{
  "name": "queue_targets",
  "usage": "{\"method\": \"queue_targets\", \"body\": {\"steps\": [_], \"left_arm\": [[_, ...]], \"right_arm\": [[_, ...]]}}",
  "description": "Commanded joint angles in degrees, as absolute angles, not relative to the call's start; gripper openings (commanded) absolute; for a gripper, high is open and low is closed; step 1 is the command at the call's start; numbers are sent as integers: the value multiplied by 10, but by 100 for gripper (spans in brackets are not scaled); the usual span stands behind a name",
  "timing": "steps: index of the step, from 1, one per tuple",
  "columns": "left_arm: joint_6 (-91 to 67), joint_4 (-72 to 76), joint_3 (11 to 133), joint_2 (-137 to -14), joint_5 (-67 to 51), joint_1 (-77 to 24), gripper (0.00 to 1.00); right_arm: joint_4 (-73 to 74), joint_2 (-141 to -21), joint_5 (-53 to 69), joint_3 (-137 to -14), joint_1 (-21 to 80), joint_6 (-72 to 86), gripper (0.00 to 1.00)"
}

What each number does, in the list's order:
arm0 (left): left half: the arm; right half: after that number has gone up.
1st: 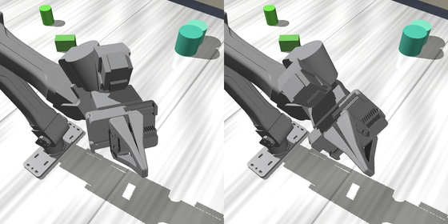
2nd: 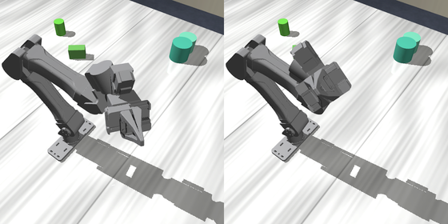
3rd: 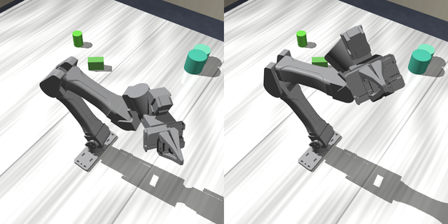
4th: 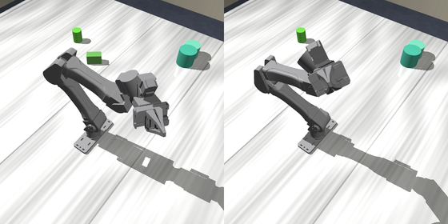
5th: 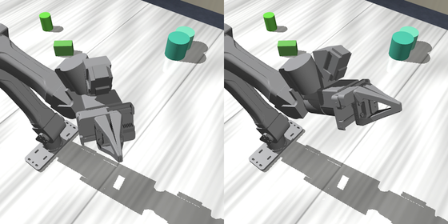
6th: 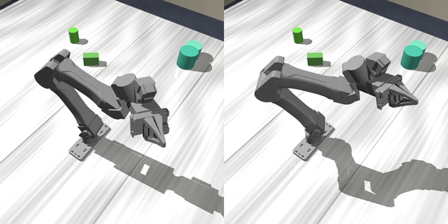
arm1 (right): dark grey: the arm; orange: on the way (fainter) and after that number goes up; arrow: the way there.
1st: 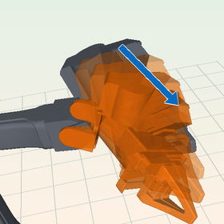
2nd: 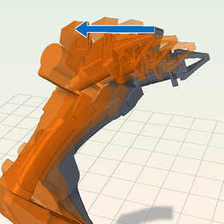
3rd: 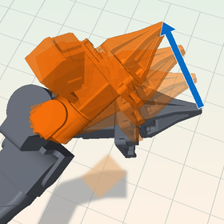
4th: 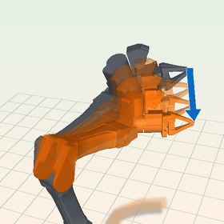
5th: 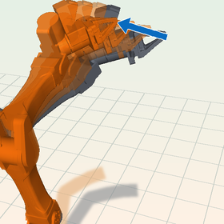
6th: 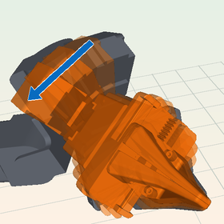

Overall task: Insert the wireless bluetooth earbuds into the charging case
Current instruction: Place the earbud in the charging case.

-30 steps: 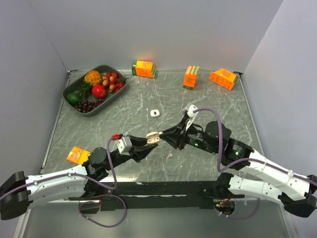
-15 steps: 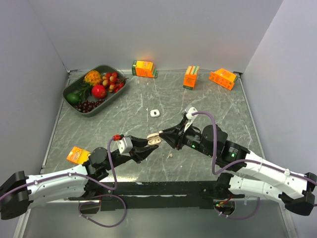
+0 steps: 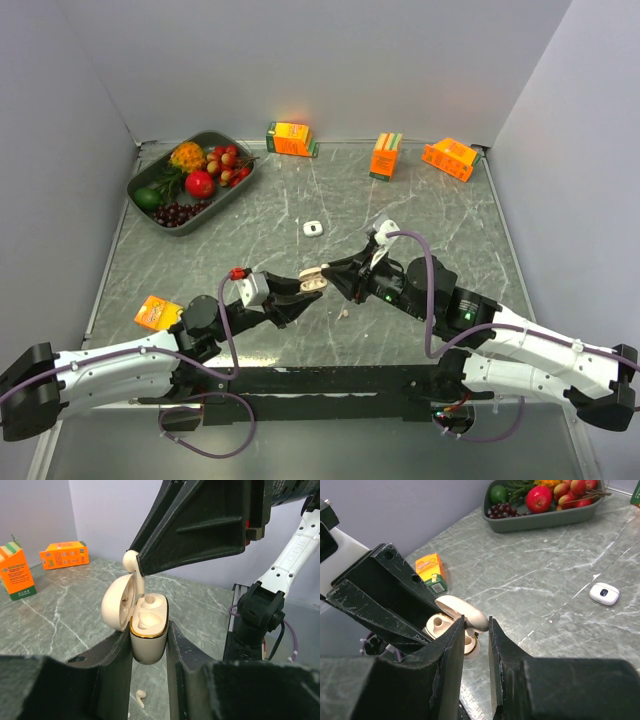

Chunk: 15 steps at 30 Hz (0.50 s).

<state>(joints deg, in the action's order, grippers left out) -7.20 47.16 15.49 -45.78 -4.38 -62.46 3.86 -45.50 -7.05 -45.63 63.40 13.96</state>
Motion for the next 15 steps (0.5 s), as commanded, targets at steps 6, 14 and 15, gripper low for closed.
{"method": "queue_targets", "body": {"steps": [6,14,15], "left_arm": [[-88,501,184,-461,-42,-627,1],[-93,497,186,-461,-23,-627,1],[-94,497,187,-461,-22,-628,1]], "right_arm": [[18,-442,-103,-454,647,129,0],[20,-434,-108,-448,651,128,0],[20,-434,-109,-447,653,128,0]]}}
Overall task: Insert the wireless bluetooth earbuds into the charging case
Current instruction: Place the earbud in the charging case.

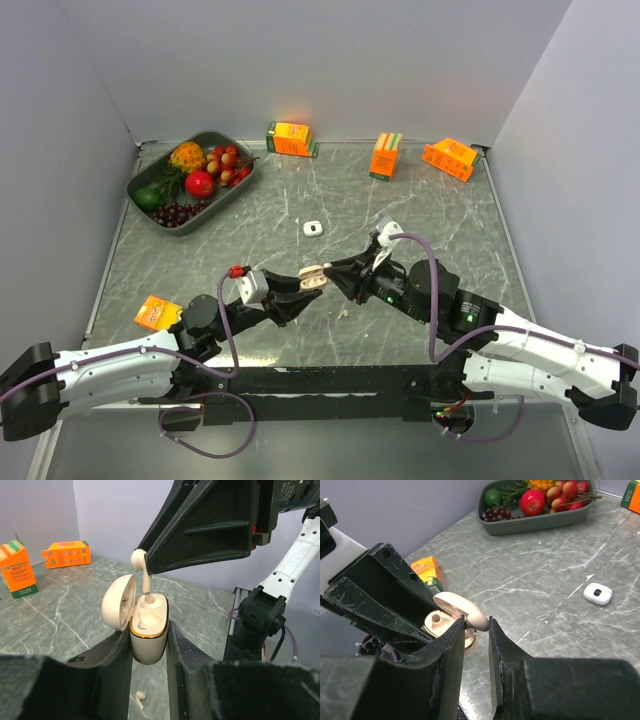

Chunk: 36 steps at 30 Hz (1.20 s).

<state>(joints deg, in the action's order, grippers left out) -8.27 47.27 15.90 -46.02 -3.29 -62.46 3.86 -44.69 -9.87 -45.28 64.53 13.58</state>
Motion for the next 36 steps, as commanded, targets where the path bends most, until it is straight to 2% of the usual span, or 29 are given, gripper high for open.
{"method": "queue_targets", "body": {"steps": [1,18,36], "left_arm": [[-97,495,189,-463,-19,-628,1],[-121,472,210,-475,-7,-627,1],[-121,474,212,-473,-4,-627,1]], "right_arm": [[21,-435,-110,-446,653,128,0],[10,-441,-171,-439,662,142,0],[25,-454,-149,-439,671,122,0]]}}
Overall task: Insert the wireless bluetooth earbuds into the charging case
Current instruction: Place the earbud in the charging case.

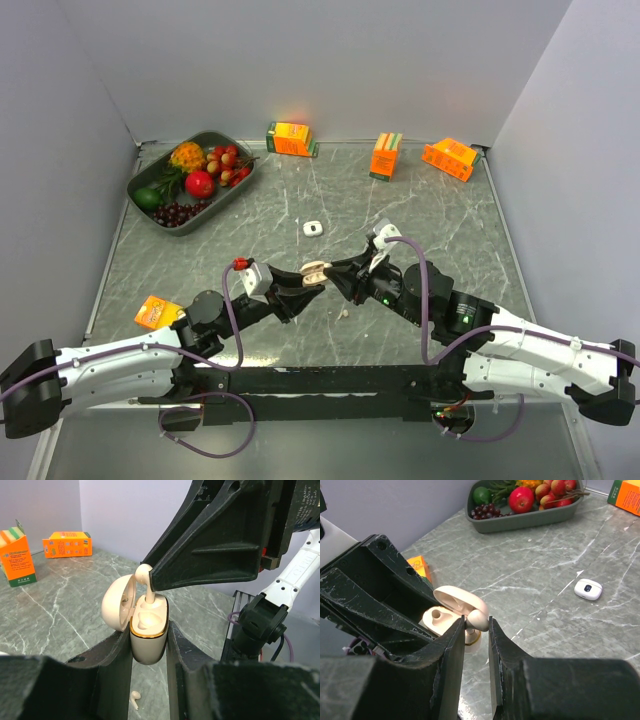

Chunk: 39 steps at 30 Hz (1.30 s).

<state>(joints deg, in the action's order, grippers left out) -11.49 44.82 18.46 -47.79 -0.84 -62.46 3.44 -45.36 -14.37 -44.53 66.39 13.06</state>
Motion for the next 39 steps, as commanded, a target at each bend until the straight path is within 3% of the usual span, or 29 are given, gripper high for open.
{"method": "queue_targets", "body": {"steps": [1,6,9,13,28,39], "left_arm": [[-120,473,212,-473,-3,-627,1],[-118,475,213,-475,-2,-627,1],[-118,479,213,-477,-3,-627,1],[-118,484,211,-480,-4,-628,1],[-112,490,210,-481,-4,-627,1],[-112,490,204,-475,-2,-627,1]], "right_arm": [[25,-454,-148,-439,671,122,0],[33,-456,-146,-440,672,127,2],[35,-456,-142,-445,674,129,16],[40,-457,-136,-453,672,128,26],[48,-464,-127,-477,679,131,44],[70,-442,-148,-514,682,139,70]]}}
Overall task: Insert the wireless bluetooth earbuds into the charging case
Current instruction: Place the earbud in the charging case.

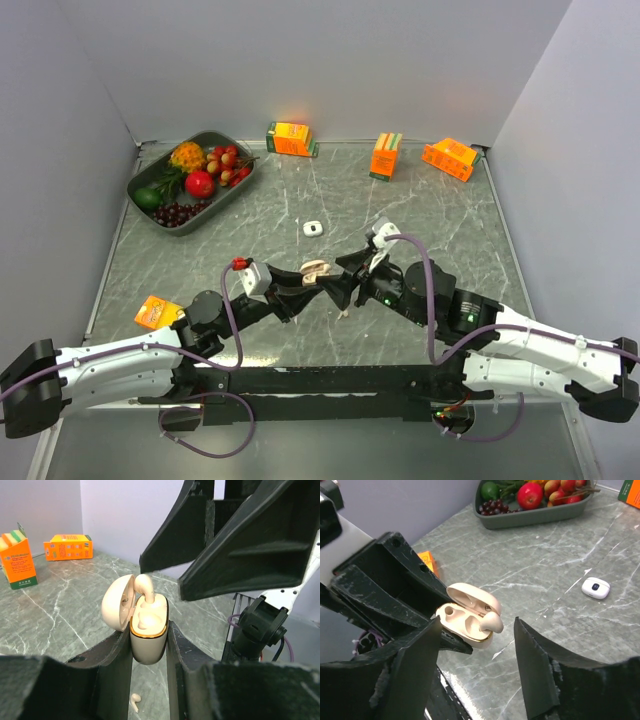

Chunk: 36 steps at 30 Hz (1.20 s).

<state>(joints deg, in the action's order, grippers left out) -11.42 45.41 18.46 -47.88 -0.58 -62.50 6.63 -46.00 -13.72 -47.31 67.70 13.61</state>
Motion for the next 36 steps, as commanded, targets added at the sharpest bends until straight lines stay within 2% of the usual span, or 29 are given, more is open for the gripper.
{"method": "queue_targets", "body": {"steps": [1,5,9,12,13,14,15,16,18,21,23,24,30,36], "left_arm": [[-111,490,204,-475,-2,-628,1],[-111,495,203,-477,-2,-628,1],[-111,498,201,-476,-2,-627,1],[-109,500,199,-470,-6,-627,1],[-109,501,197,-468,-8,-627,1],[-106,502,196,-468,-11,-628,1],[-104,502,194,-466,-18,-627,1],[-102,506,193,-464,-23,-627,1],[-99,513,188,-461,-35,-628,1],[-98,519,185,-459,-52,-628,1],[-98,519,185,-458,-65,-627,1],[-99,520,182,-456,-68,-627,1],[-101,517,179,-454,-69,-627,1],[-97,516,181,-455,-62,-627,1]], "right_arm": [[75,-439,-150,-518,682,139,76],[84,-432,-159,-528,681,137,86],[98,-422,-200,-528,682,150,86],[129,-419,-256,-530,681,163,67],[141,-424,-265,-534,680,167,50],[149,-427,-272,-538,678,167,40],[161,-431,-274,-542,677,170,23],[168,-438,-279,-546,676,173,17],[189,-448,-280,-556,669,179,12],[197,-461,-266,-559,658,184,16],[192,-463,-255,-559,653,183,27],[193,-464,-252,-560,651,185,35],[185,-468,-233,-559,648,183,57],[186,-475,-214,-566,648,181,61]]}}
